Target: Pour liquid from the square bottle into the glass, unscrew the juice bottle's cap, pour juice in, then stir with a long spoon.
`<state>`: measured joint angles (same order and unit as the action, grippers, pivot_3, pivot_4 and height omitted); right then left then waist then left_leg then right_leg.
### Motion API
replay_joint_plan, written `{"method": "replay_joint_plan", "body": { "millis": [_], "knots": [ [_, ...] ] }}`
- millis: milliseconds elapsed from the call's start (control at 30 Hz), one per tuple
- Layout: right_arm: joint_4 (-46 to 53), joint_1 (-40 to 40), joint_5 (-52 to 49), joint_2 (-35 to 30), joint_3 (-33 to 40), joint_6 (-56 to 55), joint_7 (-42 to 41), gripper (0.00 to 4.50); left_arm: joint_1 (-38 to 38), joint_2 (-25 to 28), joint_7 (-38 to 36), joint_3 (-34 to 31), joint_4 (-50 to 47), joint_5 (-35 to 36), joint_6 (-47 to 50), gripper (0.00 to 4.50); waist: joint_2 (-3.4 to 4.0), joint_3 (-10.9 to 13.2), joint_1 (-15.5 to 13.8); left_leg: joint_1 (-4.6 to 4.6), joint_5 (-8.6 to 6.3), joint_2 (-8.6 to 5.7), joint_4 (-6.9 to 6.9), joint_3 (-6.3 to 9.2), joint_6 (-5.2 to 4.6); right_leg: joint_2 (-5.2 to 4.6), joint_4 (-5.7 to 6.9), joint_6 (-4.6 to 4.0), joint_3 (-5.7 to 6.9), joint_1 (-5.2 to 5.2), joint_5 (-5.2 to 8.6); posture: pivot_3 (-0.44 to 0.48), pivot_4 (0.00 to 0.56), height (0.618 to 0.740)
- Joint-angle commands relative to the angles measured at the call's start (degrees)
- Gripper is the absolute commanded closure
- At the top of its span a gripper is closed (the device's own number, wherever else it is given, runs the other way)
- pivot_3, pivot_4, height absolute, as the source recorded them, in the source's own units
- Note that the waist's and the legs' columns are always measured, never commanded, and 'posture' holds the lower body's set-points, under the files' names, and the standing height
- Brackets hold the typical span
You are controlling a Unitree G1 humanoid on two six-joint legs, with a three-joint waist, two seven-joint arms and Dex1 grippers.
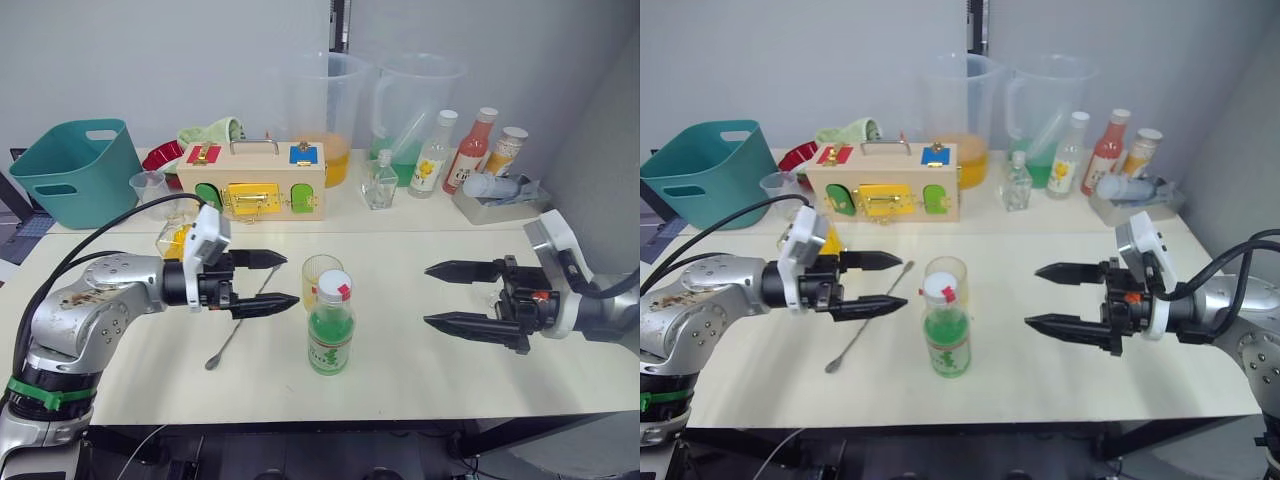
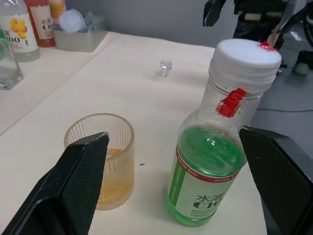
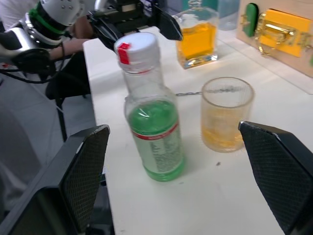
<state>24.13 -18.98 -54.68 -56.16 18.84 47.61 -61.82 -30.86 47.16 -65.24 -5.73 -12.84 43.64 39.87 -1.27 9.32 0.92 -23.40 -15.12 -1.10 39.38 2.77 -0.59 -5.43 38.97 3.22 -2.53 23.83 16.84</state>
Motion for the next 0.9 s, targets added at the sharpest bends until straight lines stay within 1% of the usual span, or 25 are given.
{"method": "replay_joint_plan", "body": {
  "millis": [33,133,267,433,500,567,767,900],
  "knots": [
    [0.4,-0.2,1.3,-0.2,0.8,-2.6,0.0,0.01,-0.6,-2.0,-3.9,-4.2,1.5,4.9,-2.0,0.00,0.00,0.0,-0.1,0.00,0.00,0.00,0.00,0.00,0.00,-0.01,0.01,0.00,0.00,0.00,0.00,0.000,0.150,0.740],
    [0.6,0.1,2.3,0.3,0.2,-3.4,0.5,0.01,0.8,-2.0,-7.8,-3.3,1.5,3.2,-4.8,0.00,0.00,0.0,-0.1,-0.06,-0.03,0.01,0.16,0.03,-0.05,-0.03,0.01,0.00,0.03,-0.03,0.00,0.000,0.150,0.740],
    [1.0,0.3,2.2,0.6,0.1,-3.3,1.3,0.01,2.3,-3.1,-9.4,-1.6,-0.2,2.8,-6.6,0.00,0.00,0.0,-0.2,-0.07,-0.07,0.03,0.22,0.04,-0.12,-0.04,0.00,0.00,0.03,-0.05,0.00,0.000,0.150,0.740],
    [2.1,0.9,1.9,0.7,0.6,-3.0,2.6,0.01,1.8,-8.0,-6.1,2.8,-1.2,-2.2,-10.8,0.00,0.00,0.0,-0.5,0.01,-0.13,0.05,0.36,0.10,-0.22,-0.05,-0.08,0.01,0.11,-0.35,0.00,0.000,0.150,0.740],
    [2.4,1.3,1.7,0.6,0.9,-3.0,3.0,0.01,1.5,-9.1,-5.4,3.8,-1.3,-3.5,-11.9,0.00,0.00,0.0,-0.4,0.10,-0.15,0.05,0.36,0.10,-0.24,-0.04,-0.11,0.01,0.11,-0.46,0.00,0.000,0.150,0.740],
    [3.2,2.1,1.1,0.6,1.6,-2.9,3.3,0.01,1.4,-10.4,-5.7,6.3,-1.1,-5.5,-13.3,0.00,0.00,0.0,-0.3,0.13,-0.15,0.03,0.35,0.09,-0.25,-0.02,-0.11,0.01,0.11,-0.48,0.00,0.000,0.150,0.740],
    [4.6,3.8,0.3,0.3,3.4,-2.8,4.5,0.01,0.0,-14.6,-3.8,10.0,-0.4,-7.9,-14.0,0.00,0.00,0.0,-0.4,0.16,-0.17,0.03,0.37,0.11,-0.28,-0.02,-0.13,0.01,0.12,-0.56,0.00,0.000,0.150,0.740],
    [5.3,5.0,0.1,0.1,4.6,-2.9,5.1,0.01,-1.4,-17.1,-2.5,11.3,0.8,-8.7,-13.9,0.00,0.00,0.0,-0.6,0.16,-0.17,0.02,0.40,0.12,-0.28,-0.03,-0.14,0.01,0.12,-0.59,0.00,0.000,0.150,0.740]
  ]
}}
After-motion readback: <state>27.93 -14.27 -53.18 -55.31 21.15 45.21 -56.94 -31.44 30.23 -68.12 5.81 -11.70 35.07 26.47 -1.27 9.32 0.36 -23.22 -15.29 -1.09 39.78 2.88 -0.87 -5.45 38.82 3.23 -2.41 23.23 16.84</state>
